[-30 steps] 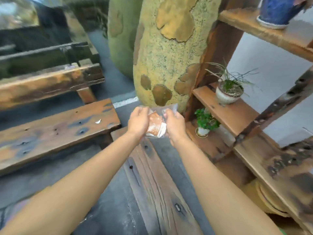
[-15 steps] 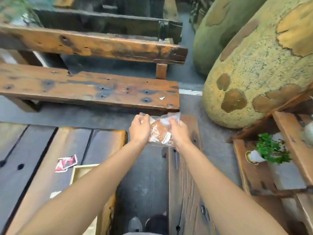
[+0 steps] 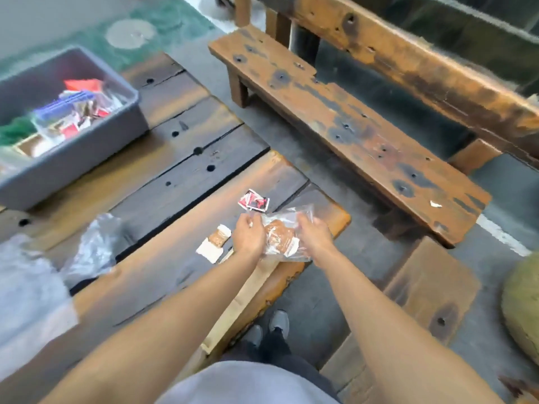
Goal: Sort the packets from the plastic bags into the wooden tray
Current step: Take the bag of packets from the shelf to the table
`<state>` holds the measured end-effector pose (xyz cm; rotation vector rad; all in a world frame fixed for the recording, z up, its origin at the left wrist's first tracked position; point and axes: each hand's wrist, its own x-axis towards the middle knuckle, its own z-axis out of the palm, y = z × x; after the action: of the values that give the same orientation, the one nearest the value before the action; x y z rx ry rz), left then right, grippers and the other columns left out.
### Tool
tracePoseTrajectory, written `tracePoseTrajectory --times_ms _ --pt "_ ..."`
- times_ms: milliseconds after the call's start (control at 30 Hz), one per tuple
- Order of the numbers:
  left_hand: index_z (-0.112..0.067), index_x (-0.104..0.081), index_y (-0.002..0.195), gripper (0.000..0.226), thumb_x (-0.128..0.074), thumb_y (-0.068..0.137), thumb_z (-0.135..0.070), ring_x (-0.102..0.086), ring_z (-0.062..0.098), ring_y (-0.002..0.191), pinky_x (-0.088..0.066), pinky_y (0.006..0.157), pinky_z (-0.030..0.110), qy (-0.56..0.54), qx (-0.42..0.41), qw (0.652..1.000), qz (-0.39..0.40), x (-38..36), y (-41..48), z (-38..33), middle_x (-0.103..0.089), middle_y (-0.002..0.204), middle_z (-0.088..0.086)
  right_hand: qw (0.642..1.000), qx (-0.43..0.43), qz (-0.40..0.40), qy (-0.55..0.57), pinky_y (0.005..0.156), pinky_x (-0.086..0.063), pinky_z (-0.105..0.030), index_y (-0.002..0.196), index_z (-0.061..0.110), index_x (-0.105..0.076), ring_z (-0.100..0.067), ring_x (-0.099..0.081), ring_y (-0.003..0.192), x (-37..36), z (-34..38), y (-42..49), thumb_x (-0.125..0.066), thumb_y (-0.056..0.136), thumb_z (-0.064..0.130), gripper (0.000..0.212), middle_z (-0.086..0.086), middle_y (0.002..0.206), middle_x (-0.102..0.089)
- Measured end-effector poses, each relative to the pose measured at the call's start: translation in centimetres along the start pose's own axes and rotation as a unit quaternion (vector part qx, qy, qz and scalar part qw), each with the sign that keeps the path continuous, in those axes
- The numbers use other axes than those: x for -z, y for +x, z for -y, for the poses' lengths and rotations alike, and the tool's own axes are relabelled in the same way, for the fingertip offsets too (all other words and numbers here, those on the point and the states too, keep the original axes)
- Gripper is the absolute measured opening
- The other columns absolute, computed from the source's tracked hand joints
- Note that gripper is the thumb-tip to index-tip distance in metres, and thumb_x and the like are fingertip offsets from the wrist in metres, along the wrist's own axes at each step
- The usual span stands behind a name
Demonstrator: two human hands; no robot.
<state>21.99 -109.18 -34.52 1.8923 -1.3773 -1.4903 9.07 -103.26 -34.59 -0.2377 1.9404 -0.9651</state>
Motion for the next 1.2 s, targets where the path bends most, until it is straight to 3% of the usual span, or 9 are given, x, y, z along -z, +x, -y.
tracePoseTrajectory --times_ms 67,133,233,400,600,700,833,1033,1200 --pt "-0.025 -0.041 0.080 0.025 -0.040 0.096 -0.044 -0.061 0.033 0.083 -0.054 0.079 0.045 -0.013 0.017 0.998 -0.055 1.8 0.6 1.2 -0.058 0.085 0.007 0.997 0.019 0.052 -0.051 0.083 -0.055 -0.037 0.111 0.014 -0.066 -0.024 -0.065 0.089 -2.1 0.7 0.4 -0.052 0.082 0.059 0.055 -0.004 0.099 -0.069" --pt "-0.021 -0.043 0.078 0.029 -0.037 0.095 -0.044 -0.062 0.036 0.088 -0.053 0.085 0.049 -0.019 0.029 0.995 -0.098 3.7 1.3 2.8 -0.059 0.087 0.009 0.990 0.042 0.104 -0.081 0.059 -0.047 -0.028 0.090 0.018 -0.065 -0.016 -0.057 0.064 -4.1 1.3 0.4 -0.058 0.091 0.046 0.029 -0.001 0.074 -0.061" --pt "-0.015 -0.053 0.087 0.030 -0.037 0.100 -0.037 -0.059 0.031 0.090 -0.048 0.090 0.043 -0.055 0.061 0.985 -0.150 7.1 1.5 5.1 -0.060 0.087 0.006 0.974 0.055 0.179 -0.126 0.040 -0.031 -0.020 0.076 0.018 -0.056 -0.013 -0.040 0.045 -7.5 1.2 -0.2 -0.061 0.094 0.038 0.027 0.003 0.054 -0.046" --pt "-0.003 -0.056 0.122 0.041 -0.035 0.103 -0.032 -0.053 0.033 0.119 -0.039 0.103 0.038 -0.110 0.109 0.966 -0.205 13.1 1.5 8.9 -0.061 0.122 0.012 0.942 0.080 0.259 -0.196 0.042 -0.033 -0.022 0.083 0.012 -0.061 -0.017 -0.044 0.048 -13.5 0.5 -1.4 -0.058 0.097 0.027 0.021 -0.004 0.057 -0.052" --pt "-0.013 -0.057 0.115 0.035 -0.034 0.103 -0.037 -0.054 0.024 0.113 -0.039 0.105 0.038 -0.164 0.160 0.941 -0.251 19.2 1.8 12.0 -0.059 0.114 0.001 0.925 0.035 0.302 -0.229 0.050 -0.039 -0.029 0.091 0.016 -0.058 -0.017 -0.049 0.047 -20.7 0.2 -3.2 -0.069 0.085 0.023 0.014 -0.006 0.063 -0.057" --pt "-0.012 -0.059 0.121 0.051 -0.033 0.096 -0.049 -0.058 0.030 0.116 -0.042 0.106 0.048 -0.186 0.169 0.935 -0.251 21.1 3.6 14.2 -0.065 0.121 0.007 0.924 0.044 0.277 -0.261 0.058 -0.048 -0.035 0.075 0.022 -0.063 -0.022 -0.058 0.058 -23.4 0.1 -3.0 -0.075 0.069 0.029 0.015 -0.001 0.062 -0.064" --pt "-0.014 -0.060 0.119 0.048 -0.033 0.096 -0.047 -0.060 0.033 0.113 -0.044 0.104 0.050 -0.176 0.183 0.937 -0.240 22.6 5.2 15.1 -0.066 0.118 0.011 0.932 0.034 0.247 -0.261 0.062 -0.050 -0.038 0.067 0.018 -0.061 -0.022 -0.058 0.065 -25.1 1.2 -3.3 -0.076 0.079 0.016 0.019 -0.007 0.070 -0.067" --pt "-0.020 -0.055 0.121 0.039 -0.033 0.100 -0.045 -0.059 0.029 0.108 -0.045 0.102 0.045 -0.171 0.214 0.938 -0.214 23.5 6.5 15.8 -0.063 0.117 0.004 0.937 0.025 0.217 -0.274 0.067 -0.056 -0.039 0.086 0.013 -0.065 -0.023 -0.064 0.074 -27.2 1.3 -2.8 -0.071 0.083 0.011 0.007 -0.014 0.088 -0.073" --pt "-0.014 -0.052 0.114 0.032 -0.038 0.102 -0.040 -0.054 0.027 0.098 -0.043 0.091 0.036 -0.111 0.243 0.944 -0.191 24.0 7.1 17.0 -0.062 0.107 0.008 0.924 0.029 0.197 -0.327 0.079 -0.050 -0.033 0.113 0.017 -0.060 -0.024 -0.061 0.098 -27.7 0.7 -2.5 -0.065 0.087 0.011 0.027 -0.004 0.105 -0.063"
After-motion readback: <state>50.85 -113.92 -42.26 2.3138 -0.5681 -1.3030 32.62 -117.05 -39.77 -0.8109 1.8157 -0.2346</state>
